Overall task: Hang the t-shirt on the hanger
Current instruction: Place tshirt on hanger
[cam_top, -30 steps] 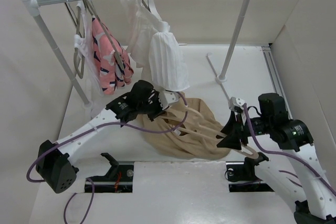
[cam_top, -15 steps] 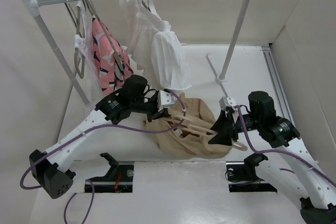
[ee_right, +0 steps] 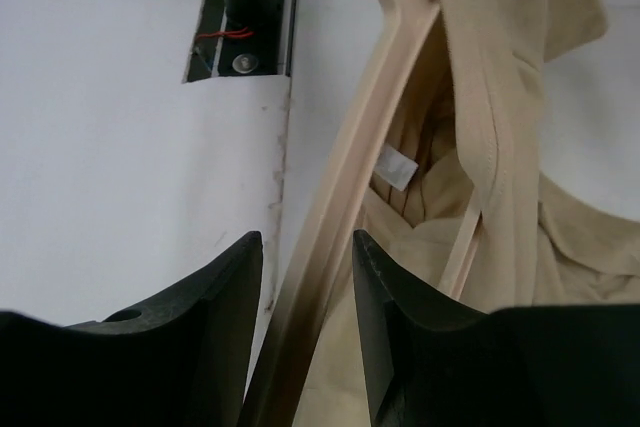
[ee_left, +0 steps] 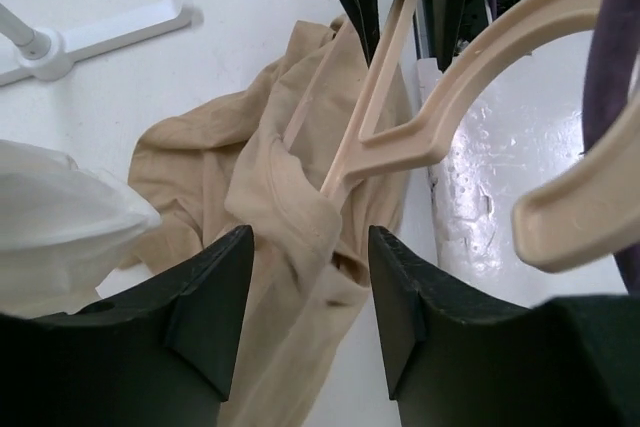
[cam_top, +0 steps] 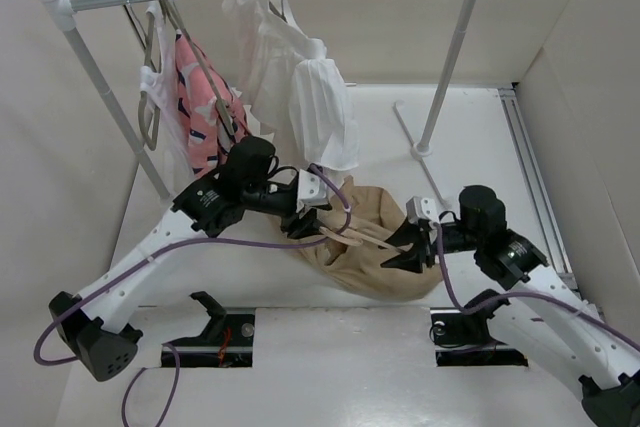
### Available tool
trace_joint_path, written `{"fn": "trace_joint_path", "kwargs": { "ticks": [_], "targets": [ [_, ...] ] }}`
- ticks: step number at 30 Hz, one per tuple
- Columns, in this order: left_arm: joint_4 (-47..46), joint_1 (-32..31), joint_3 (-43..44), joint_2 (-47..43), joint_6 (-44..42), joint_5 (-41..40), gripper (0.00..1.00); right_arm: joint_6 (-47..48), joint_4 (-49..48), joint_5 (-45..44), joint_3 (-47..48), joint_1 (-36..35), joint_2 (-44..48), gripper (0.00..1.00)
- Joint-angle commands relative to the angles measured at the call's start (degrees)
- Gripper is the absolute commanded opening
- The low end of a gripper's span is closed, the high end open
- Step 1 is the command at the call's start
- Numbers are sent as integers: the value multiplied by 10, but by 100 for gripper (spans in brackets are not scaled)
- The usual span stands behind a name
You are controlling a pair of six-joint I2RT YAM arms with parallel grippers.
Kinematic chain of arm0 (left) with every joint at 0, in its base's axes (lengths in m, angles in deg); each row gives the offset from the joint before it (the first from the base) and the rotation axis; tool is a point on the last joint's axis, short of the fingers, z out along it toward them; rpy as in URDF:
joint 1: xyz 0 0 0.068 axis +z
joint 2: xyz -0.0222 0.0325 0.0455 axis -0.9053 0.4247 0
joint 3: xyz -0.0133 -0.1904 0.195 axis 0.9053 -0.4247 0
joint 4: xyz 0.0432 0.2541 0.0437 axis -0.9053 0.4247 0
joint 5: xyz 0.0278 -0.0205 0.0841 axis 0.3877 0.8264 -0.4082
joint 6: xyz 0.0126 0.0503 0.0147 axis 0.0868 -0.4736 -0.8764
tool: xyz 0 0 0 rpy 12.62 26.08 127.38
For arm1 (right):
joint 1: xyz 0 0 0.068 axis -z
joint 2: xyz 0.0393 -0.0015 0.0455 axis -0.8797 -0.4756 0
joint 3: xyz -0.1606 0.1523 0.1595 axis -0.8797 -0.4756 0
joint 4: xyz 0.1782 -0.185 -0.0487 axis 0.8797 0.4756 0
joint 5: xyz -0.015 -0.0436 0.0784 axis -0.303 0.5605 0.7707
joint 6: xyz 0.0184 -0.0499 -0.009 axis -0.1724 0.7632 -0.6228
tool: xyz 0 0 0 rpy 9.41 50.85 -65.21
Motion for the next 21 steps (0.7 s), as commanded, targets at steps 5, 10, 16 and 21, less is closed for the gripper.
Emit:
{"fn": "trace_joint_path", "kwargs": {
  "ticks": [5,10,16,21],
  "targets": [
    [12,9,29,-36,-47,-43,50,37,-121,18,-57,-9,5,0],
    [108,36,70,-36,-165,-75,58,43,-121,23,-57,-15,-27,0],
    [205,49,57,-36,-309,-133,70,54,-121,23,-57,-21,-19,0],
    [121,54,-38,-69,-309,-127,77,54,-121,23,-57,-21,2,0]
  ]
}}
